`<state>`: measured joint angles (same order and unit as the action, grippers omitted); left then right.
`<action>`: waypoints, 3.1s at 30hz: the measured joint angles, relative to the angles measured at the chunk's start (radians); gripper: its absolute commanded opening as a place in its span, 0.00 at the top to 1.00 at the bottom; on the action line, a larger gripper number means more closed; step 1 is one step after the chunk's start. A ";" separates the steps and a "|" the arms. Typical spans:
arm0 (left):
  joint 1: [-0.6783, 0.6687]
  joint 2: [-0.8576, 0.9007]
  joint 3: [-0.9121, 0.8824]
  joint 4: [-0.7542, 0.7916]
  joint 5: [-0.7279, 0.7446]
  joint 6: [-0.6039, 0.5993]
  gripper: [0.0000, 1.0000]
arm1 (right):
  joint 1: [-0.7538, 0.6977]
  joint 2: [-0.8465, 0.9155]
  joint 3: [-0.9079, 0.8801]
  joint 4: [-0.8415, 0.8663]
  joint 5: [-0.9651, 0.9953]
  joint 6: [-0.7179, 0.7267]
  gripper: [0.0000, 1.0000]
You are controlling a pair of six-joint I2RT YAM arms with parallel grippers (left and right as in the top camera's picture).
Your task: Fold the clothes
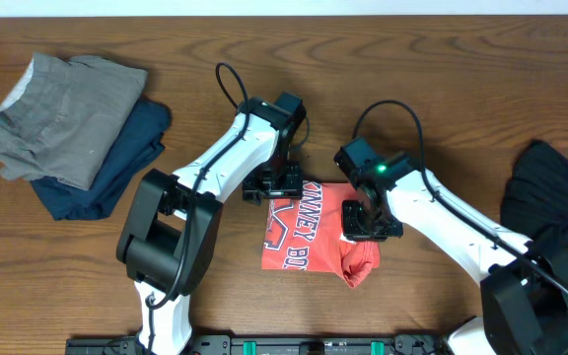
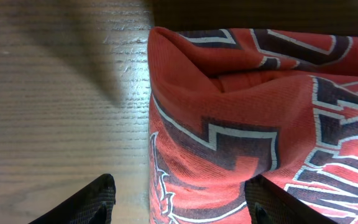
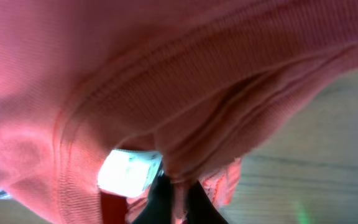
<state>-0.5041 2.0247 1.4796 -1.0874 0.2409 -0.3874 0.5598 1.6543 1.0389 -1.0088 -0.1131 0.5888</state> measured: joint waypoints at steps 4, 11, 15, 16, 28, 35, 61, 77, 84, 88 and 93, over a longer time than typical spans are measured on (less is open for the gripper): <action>0.000 0.002 0.000 0.010 0.000 0.000 0.32 | -0.009 0.001 0.002 -0.032 0.005 0.005 0.99; -0.002 0.002 0.000 0.014 0.014 0.000 0.32 | -0.166 -0.003 0.067 -0.156 0.092 -0.016 0.94; -0.002 0.002 0.000 0.014 0.015 0.000 0.32 | -0.239 -0.006 0.074 -0.201 0.135 -0.065 0.51; -0.002 0.002 0.000 0.014 0.015 0.000 0.32 | -0.249 -0.006 0.074 -0.214 0.148 -0.079 0.46; 0.029 -0.007 0.043 -0.052 0.014 0.051 0.24 | -0.249 -0.023 0.074 -0.314 0.226 -0.137 0.55; 0.106 -0.105 0.129 0.134 0.029 0.105 0.22 | -0.249 -0.114 0.074 -0.271 -0.012 -0.266 0.60; 0.019 0.130 0.040 0.049 0.245 0.205 0.35 | -0.251 -0.117 -0.276 0.230 -0.079 -0.237 0.68; 0.022 0.078 -0.050 -0.174 0.219 0.114 0.37 | -0.298 -0.126 -0.157 0.449 0.055 -0.315 0.63; 0.080 -0.165 -0.023 0.040 0.172 0.165 0.02 | -0.299 -0.262 -0.038 0.274 0.070 -0.340 0.30; 0.110 -0.209 -0.006 0.140 0.212 0.237 0.02 | -0.313 -0.342 -0.024 0.212 0.074 -0.332 0.25; 0.118 -0.123 -0.006 0.210 0.291 0.275 0.02 | -0.347 -0.396 -0.024 0.150 0.080 -0.299 0.21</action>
<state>-0.3859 1.9018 1.4738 -0.8772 0.5316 -0.1127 0.2131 1.2579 1.0149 -0.8585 -0.0330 0.2897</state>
